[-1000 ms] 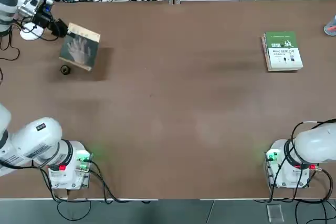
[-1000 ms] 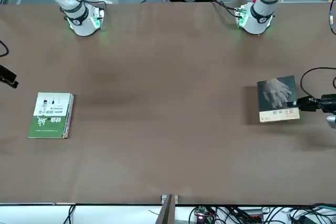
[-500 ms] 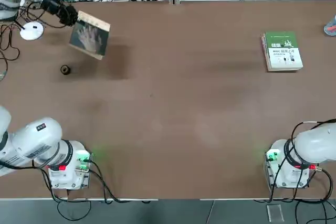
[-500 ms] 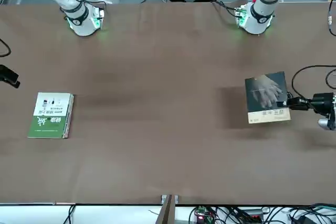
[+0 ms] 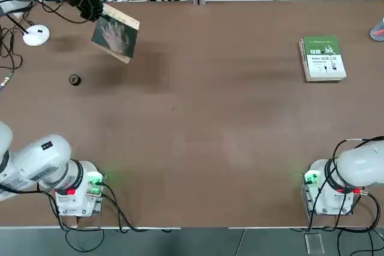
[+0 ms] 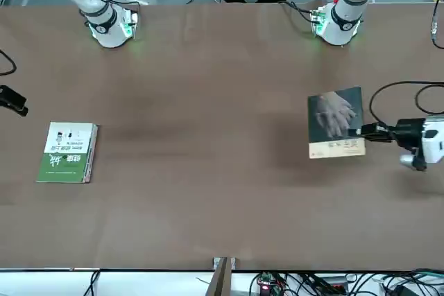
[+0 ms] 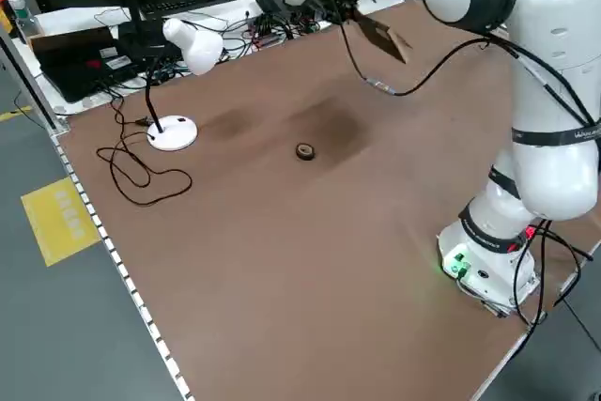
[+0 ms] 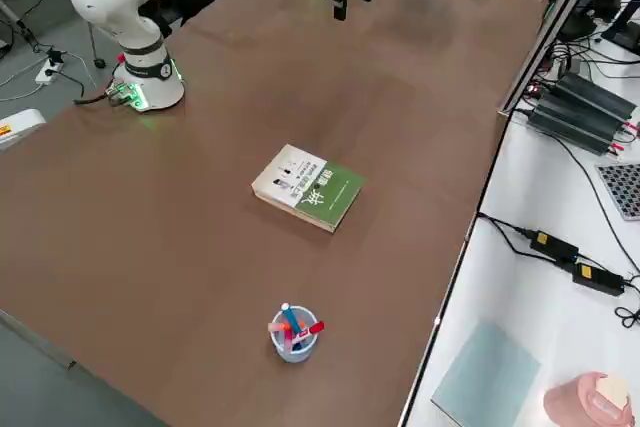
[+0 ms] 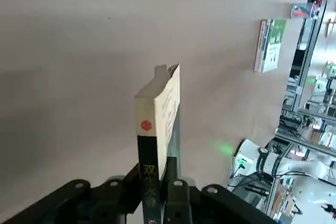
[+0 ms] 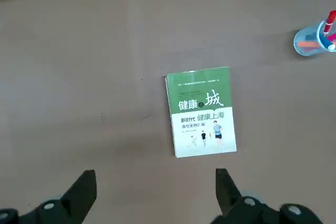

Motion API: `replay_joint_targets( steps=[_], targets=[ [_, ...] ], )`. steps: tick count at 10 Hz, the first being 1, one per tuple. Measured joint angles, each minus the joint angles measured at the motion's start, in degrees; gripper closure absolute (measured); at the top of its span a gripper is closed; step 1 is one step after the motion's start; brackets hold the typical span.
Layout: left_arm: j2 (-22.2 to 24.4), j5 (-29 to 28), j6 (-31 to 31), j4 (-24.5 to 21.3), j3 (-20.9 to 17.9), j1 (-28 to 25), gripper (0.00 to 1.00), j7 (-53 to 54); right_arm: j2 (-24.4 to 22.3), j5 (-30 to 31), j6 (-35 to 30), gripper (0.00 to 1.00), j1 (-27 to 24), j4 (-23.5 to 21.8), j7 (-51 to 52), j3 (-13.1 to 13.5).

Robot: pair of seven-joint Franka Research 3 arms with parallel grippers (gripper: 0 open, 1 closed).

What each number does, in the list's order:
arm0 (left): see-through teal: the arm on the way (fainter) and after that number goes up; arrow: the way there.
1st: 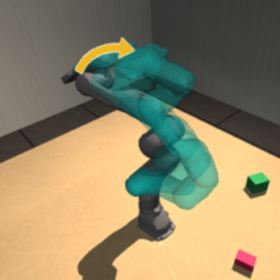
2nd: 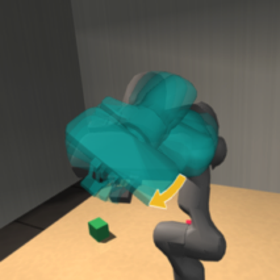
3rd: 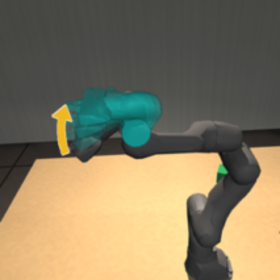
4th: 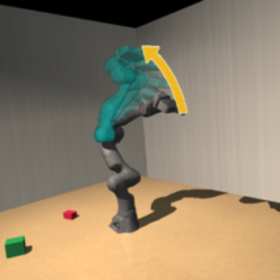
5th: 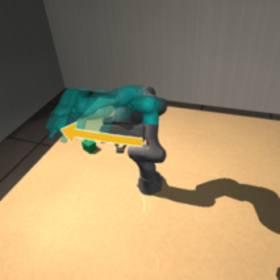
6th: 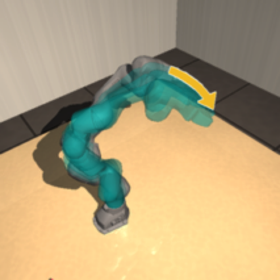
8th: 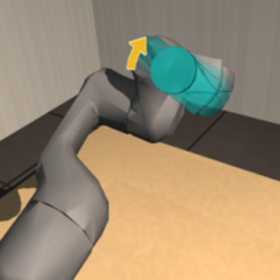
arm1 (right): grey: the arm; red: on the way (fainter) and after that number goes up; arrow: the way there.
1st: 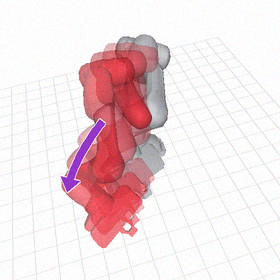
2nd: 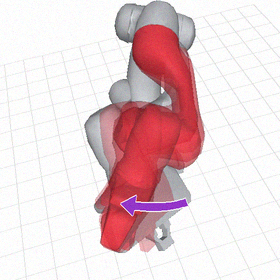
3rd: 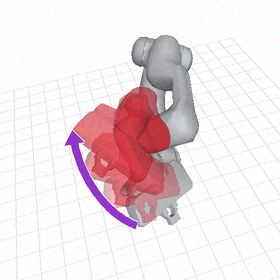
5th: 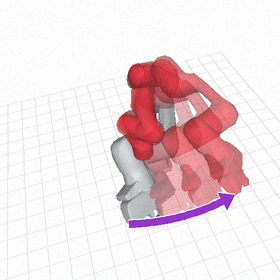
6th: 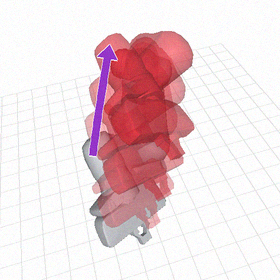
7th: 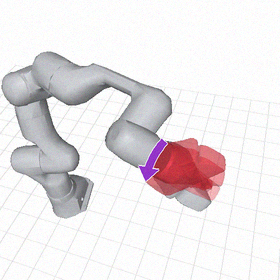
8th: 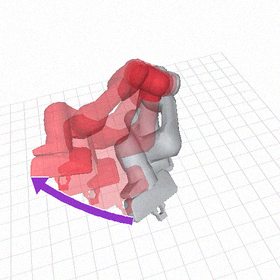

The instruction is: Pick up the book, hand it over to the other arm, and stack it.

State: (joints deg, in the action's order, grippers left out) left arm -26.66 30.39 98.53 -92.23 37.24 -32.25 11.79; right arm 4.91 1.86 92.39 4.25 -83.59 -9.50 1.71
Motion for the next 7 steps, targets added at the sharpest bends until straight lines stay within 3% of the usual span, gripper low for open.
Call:
replay_joint_targets(
  steps=[3,7],
  targets=[
    [0.0,0.5,3.5,0.8,1.3,4.1,0.96,-3.1,0.0,0.0,0.0,0.00,0.6,0.0,-0.1,-0.1],
    [-0.1,0.5,7.9,4.1,3.8,9.9,0.96,-15.3,0.1,-3.6,0.0,0.00,0.4,-1.0,-0.2,0.2]
  ],
)
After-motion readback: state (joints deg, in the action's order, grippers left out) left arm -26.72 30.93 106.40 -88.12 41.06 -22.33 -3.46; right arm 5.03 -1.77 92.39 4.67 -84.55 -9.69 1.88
